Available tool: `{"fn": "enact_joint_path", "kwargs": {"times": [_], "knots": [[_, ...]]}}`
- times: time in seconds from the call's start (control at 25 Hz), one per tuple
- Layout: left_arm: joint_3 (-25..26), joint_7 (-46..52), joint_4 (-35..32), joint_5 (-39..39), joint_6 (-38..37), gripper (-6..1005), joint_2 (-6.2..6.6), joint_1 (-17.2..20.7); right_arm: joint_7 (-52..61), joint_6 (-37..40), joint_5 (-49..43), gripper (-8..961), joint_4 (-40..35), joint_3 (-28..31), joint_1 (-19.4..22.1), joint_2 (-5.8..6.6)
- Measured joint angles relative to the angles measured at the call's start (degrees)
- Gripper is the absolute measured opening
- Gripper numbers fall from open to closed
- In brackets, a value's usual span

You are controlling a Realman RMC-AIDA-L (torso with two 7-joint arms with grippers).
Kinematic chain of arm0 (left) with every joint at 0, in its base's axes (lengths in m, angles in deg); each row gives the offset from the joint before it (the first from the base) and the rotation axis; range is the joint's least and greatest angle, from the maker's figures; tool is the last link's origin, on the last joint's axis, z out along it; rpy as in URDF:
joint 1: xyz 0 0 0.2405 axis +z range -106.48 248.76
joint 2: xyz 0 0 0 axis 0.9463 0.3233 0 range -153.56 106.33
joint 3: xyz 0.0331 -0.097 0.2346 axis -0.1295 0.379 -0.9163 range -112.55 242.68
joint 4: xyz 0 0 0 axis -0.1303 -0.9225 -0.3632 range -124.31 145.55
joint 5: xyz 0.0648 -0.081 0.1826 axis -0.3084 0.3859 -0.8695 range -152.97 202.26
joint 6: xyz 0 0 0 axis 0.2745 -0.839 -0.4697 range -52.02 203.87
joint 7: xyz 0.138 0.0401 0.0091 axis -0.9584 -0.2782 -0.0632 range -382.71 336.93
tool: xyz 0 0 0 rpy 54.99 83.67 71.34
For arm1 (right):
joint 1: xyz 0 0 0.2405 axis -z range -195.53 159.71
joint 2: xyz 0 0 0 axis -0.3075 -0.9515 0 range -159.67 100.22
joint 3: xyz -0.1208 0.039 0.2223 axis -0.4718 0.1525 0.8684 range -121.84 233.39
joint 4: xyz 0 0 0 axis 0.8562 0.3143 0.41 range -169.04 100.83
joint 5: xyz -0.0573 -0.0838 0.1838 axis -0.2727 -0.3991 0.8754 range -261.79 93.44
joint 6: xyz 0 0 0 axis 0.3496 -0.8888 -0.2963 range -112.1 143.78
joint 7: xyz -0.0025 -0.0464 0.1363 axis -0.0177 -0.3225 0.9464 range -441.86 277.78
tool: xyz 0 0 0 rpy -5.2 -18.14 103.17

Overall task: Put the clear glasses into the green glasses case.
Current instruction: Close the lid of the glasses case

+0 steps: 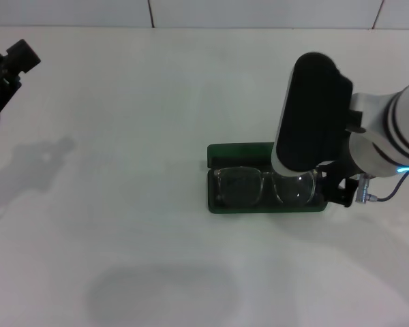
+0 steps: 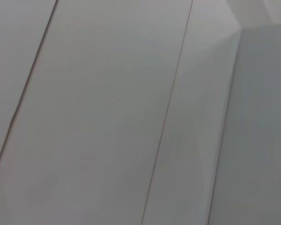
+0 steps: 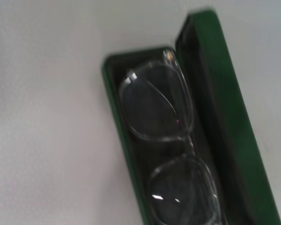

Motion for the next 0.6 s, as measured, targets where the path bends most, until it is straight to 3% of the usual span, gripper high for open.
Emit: {"fn": "enact_joint_path", "kwargs": {"times": [0.2, 0.32, 0.6], "knots": [[-2.9, 0.7, 0.1, 0.0, 0.0, 122, 0.12, -1.5, -1.5, 0.9, 7.5, 150, -6.1, 6.0, 3.0, 0.17], [-4.4, 0.9, 0.1, -0.3, 0.1, 122, 0.01, -3.1, -6.0, 1.5, 15.3, 150, -7.6, 14.4, 5.8, 0.49], [-4.5, 2.1, 0.7, -3.2, 2.1, 124, -1.23, -7.7, -26.9, 4.4, 38.6, 151, -6.4, 33.0, 18.8, 0.61]]}}
